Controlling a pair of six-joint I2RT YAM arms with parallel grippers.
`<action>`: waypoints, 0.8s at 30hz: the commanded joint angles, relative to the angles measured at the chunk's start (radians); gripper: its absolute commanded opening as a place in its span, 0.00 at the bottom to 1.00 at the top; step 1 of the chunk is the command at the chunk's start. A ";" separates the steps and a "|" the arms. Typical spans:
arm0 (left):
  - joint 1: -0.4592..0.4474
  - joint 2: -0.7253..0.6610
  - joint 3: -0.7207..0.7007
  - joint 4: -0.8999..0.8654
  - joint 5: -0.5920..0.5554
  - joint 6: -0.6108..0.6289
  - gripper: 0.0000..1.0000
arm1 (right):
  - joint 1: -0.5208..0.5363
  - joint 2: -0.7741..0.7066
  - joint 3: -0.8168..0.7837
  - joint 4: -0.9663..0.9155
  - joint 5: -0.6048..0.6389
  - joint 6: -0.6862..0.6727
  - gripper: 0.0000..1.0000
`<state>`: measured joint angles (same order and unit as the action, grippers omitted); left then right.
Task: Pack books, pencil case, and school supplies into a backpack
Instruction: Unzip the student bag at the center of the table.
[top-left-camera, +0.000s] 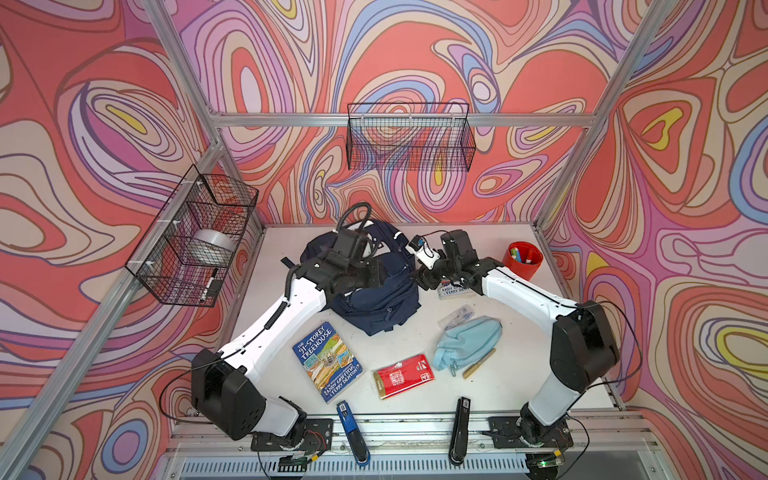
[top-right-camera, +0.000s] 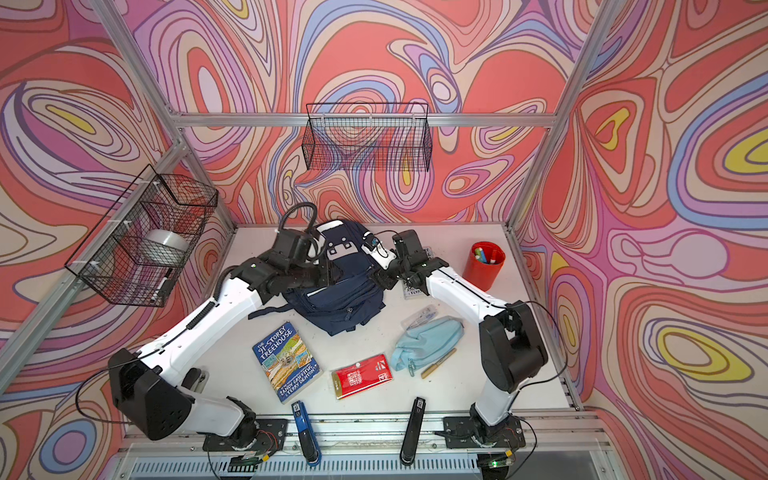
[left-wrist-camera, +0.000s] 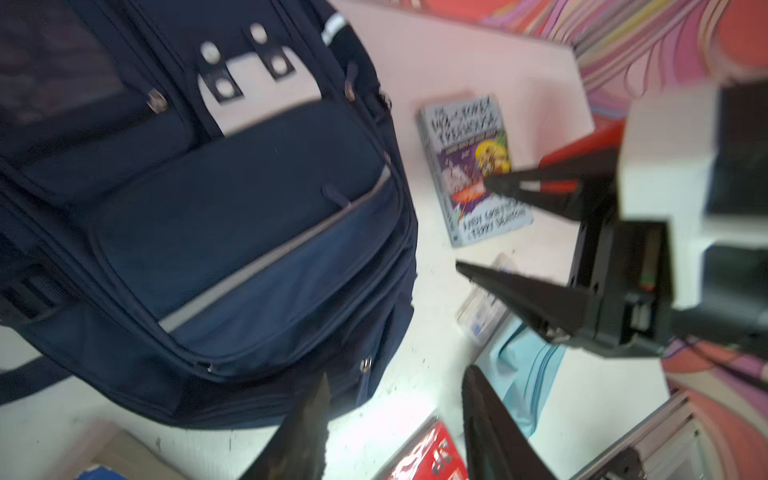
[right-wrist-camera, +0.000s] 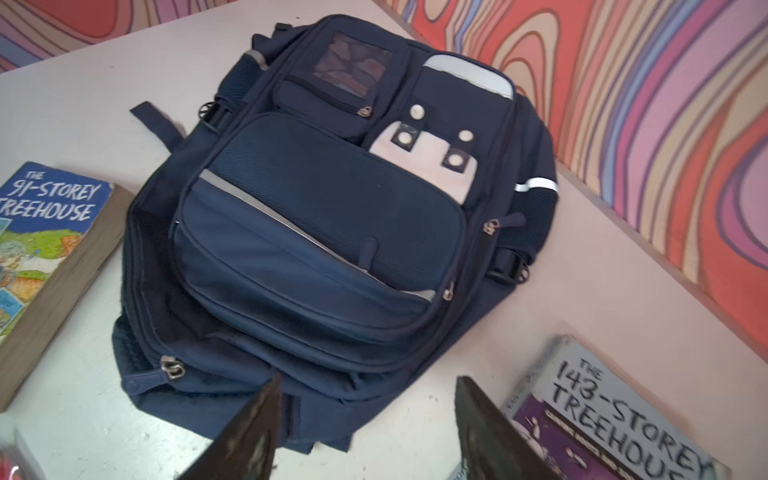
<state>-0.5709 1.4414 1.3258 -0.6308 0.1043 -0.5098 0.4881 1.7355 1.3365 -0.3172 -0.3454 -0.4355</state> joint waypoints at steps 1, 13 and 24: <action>-0.087 -0.017 -0.071 -0.024 -0.106 0.009 0.45 | 0.012 0.067 0.022 -0.108 -0.077 -0.176 0.67; -0.232 -0.019 -0.306 0.143 -0.389 -0.069 0.53 | 0.043 0.177 0.003 -0.030 -0.058 -0.250 0.76; -0.346 0.105 -0.256 0.139 -0.513 -0.043 0.43 | 0.041 0.171 -0.039 0.000 -0.040 -0.227 0.73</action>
<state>-0.9062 1.5223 1.0435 -0.4770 -0.3347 -0.5503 0.5297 1.9022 1.3067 -0.3252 -0.3885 -0.6712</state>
